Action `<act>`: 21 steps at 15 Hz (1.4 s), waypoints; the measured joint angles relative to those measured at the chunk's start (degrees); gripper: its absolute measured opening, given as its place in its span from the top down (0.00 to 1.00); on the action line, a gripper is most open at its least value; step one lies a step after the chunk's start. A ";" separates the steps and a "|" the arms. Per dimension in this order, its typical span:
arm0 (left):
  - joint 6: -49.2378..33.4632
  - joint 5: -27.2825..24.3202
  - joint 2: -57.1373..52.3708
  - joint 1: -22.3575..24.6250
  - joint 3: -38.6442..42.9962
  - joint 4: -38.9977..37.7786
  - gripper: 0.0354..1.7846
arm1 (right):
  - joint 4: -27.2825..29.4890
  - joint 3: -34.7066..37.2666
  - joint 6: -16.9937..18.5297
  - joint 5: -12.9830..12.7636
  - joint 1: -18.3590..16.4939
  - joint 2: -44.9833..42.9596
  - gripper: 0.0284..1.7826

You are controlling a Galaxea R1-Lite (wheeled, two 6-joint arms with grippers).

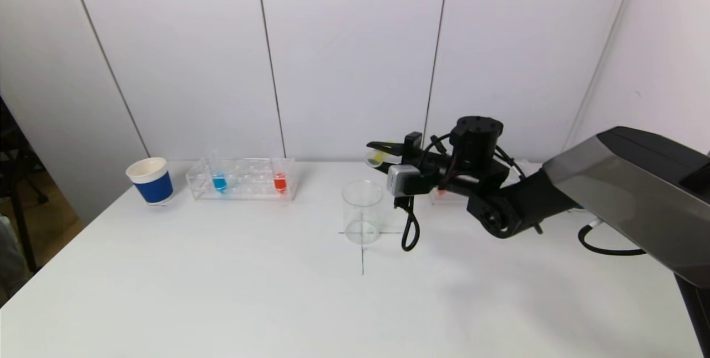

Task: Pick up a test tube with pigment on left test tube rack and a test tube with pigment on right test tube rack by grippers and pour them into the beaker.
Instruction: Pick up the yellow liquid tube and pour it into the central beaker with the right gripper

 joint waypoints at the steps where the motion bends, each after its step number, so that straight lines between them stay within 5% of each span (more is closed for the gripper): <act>1: 0.02 -0.02 0.00 0.00 0.00 0.00 0.01 | 0.17 -0.02 -0.79 -0.02 0.02 -0.06 0.73; 21: 0.00 0.00 0.00 -0.02 0.00 0.00 0.01 | 5.01 -1.73 -12.98 -4.16 0.82 -1.19 0.73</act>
